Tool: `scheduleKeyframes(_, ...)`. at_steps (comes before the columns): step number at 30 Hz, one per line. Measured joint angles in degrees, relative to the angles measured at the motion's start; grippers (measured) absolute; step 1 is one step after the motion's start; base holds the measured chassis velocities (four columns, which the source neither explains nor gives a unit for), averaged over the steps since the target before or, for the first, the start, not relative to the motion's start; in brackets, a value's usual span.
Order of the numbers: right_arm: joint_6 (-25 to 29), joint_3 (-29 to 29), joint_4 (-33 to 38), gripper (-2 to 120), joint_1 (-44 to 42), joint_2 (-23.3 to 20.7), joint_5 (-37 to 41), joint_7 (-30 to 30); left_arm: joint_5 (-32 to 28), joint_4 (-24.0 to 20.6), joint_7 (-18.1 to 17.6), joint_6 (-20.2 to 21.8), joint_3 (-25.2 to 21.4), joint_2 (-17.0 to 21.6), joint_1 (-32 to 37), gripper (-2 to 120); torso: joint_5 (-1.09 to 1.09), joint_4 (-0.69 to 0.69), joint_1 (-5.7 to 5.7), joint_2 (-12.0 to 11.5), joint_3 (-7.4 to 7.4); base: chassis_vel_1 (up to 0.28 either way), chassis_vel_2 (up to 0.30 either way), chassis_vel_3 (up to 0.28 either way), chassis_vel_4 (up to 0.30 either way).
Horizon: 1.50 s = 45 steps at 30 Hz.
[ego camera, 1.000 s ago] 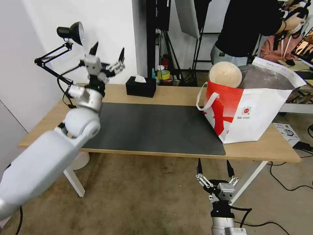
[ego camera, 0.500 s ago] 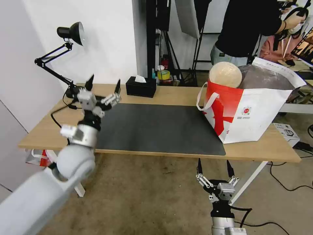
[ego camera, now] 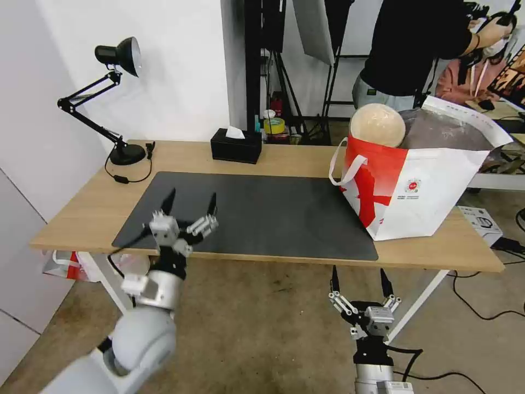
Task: Pick up the trash from the table and place it into the takeout bag.
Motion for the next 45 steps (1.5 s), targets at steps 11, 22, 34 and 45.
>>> scheduleKeyframes(11,0.0,0.0,0.0,100,0.0,0.0,0.0,0.0,10.9,0.6,-0.7,-3.7,0.6,-4.1,7.0,100,-0.01,0.00,0.01,0.0,0.01,0.000,0.000,0.000,0.000)
scheduleKeyframes(22,0.0,0.0,0.0,100,0.0,0.0,0.0,0.0,14.3,1.4,-4.1,-4.8,0.7,-5.6,9.3,100,0.00,0.00,0.01,0.0,0.01,0.000,0.000,0.000,0.000)
scheduleKeyframes(34,0.0,0.0,0.0,100,0.0,0.0,0.0,0.0,18.7,3.8,-8.3,-6.1,0.9,-10.0,11.4,100,0.00,0.00,0.01,0.0,0.01,0.000,0.000,0.000,0.000)
scheduleKeyframes(45,0.0,0.0,0.0,100,0.0,0.0,0.0,0.0,22.7,5.0,-10.2,-8.0,0.4,-13.1,14.6,100,0.00,0.00,0.01,0.0,0.00,0.000,0.000,0.000,0.000)
